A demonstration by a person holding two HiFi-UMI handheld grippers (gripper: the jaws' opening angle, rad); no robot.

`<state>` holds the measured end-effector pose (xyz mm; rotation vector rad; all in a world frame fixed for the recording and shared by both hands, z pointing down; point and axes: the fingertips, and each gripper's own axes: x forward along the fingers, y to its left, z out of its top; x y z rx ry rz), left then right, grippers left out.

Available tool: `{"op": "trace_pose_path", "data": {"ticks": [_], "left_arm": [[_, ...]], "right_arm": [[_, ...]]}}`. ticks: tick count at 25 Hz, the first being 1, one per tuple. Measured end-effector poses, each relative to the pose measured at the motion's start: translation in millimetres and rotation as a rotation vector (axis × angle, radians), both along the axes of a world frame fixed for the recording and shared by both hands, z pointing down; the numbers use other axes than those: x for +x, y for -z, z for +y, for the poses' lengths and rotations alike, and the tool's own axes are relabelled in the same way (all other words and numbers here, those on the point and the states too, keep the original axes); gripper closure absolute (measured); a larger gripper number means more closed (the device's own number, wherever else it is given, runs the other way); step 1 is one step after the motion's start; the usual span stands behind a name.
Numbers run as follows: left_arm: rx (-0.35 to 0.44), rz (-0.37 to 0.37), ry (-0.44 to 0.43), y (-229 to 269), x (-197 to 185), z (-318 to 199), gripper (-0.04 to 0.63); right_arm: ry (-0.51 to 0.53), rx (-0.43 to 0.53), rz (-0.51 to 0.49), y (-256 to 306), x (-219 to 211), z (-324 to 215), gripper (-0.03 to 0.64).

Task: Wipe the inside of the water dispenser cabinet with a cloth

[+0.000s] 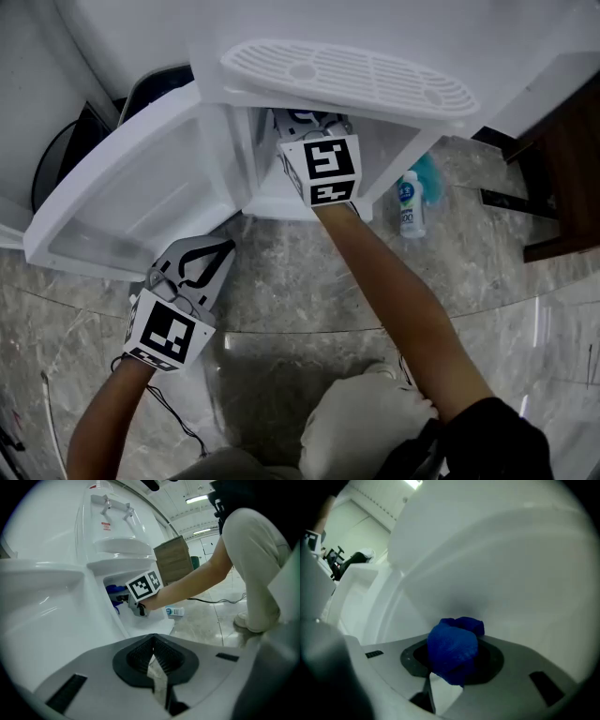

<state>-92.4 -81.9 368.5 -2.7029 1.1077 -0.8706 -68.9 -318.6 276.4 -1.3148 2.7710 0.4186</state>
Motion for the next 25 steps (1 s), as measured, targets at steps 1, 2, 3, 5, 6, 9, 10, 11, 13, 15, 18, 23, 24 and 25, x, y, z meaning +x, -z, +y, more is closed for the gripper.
{"op": "trace_pose_path", "data": {"ticks": [1,2,3,5,6,9,10,11,13,15,18,23,24,25], "left_arm": [[0.001,-0.003,-0.011,1,3,2,0.589],[0.004,-0.008,-0.018,2,4,3,0.588],[0.008,-0.01,-0.02,4,4,4,0.588],[0.019,-0.007,-0.011,8,3,3,0.588],[0.027,-0.005,-0.002,11,1,1,0.588],[0.048,0.004,0.036,23,-2,-10,0.588],[0.049,0.013,0.047,26,-3,-12,0.588],[0.049,0.023,0.053,28,-2,-15,0.588],[0.049,0.036,0.058,31,2,-19,0.588],[0.051,0.038,0.055,33,5,-20,0.588],[0.047,0.037,0.052,32,6,-19,0.588],[0.027,0.033,0.058,24,1,-19,0.588],[0.02,0.039,0.064,23,0,-20,0.588],[0.013,0.047,0.071,23,-1,-20,0.588]], "right_arm": [[0.009,0.033,-0.037,15,-3,6,0.495],[0.012,0.049,-0.066,25,-5,11,0.497],[0.01,0.051,-0.088,29,-7,14,0.496],[0.004,0.05,-0.11,28,-7,15,0.496],[0.003,0.055,-0.107,27,-7,13,0.496],[-0.007,0.057,-0.083,26,-8,2,0.497],[-0.014,0.052,-0.068,24,-9,-5,0.497],[-0.025,0.048,-0.039,22,-10,-15,0.497],[-0.051,0.055,0.037,22,-12,-35,0.497],[-0.063,0.068,0.06,23,-13,-44,0.5],[-0.052,0.07,0.015,19,-11,-34,0.499],[-0.019,0.091,-0.046,24,-10,-4,0.499],[-0.023,0.083,-0.044,24,-10,-9,0.5],[-0.028,0.07,-0.04,23,-11,-16,0.499]]}}
